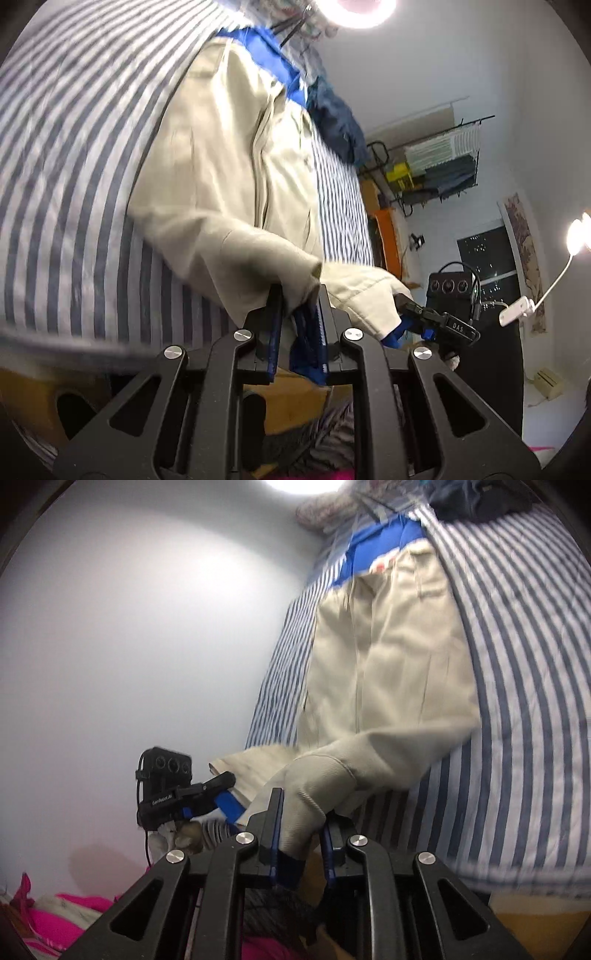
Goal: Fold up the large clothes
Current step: 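Lift the hem with both tools and fold it toward the collar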
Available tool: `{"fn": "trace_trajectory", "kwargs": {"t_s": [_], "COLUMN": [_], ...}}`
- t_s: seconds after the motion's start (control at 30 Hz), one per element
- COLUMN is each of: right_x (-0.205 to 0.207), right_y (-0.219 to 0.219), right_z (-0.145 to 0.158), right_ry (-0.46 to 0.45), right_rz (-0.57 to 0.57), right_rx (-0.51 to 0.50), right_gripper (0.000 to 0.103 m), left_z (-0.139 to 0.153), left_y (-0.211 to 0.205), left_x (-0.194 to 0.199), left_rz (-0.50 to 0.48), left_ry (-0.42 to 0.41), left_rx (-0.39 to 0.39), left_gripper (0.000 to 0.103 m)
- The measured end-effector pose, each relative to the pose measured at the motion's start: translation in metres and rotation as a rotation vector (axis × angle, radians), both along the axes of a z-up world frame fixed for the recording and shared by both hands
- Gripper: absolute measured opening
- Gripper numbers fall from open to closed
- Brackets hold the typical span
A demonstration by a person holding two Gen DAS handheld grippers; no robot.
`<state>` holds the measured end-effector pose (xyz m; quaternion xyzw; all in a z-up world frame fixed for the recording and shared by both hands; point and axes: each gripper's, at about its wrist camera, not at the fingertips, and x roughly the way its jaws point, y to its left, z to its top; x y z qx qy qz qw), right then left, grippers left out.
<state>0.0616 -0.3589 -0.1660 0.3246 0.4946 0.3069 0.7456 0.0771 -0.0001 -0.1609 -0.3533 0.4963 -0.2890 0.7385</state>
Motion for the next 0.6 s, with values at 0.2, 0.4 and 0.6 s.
{"fn": "trace_trajectory", "kwargs": {"t_s": [0.2,0.4,0.6], "right_x": [0.049,0.098,0.140], "right_y": [-0.012,-0.017,-0.031], "right_z": [0.005,-0.008,-0.041], "right_ry": [-0.013,0.022,0.093], "right_rz": [-0.069,-0.123,-0.191], "right_rx": [-0.018,-0.030,-0.015], "right_gripper": [0.016,0.016,0.016], "left_z": [0.014,0.004,-0.026], "left_y": [-0.002,-0.003,-0.009], "left_x": [0.053,0.100,0.146], "left_rz": [0.040,0.075,0.122], "left_ry": [-0.035,-0.026,0.024], "left_rx": [0.018,0.052,0.078], "left_gripper": [0.014,0.014,0.014]}}
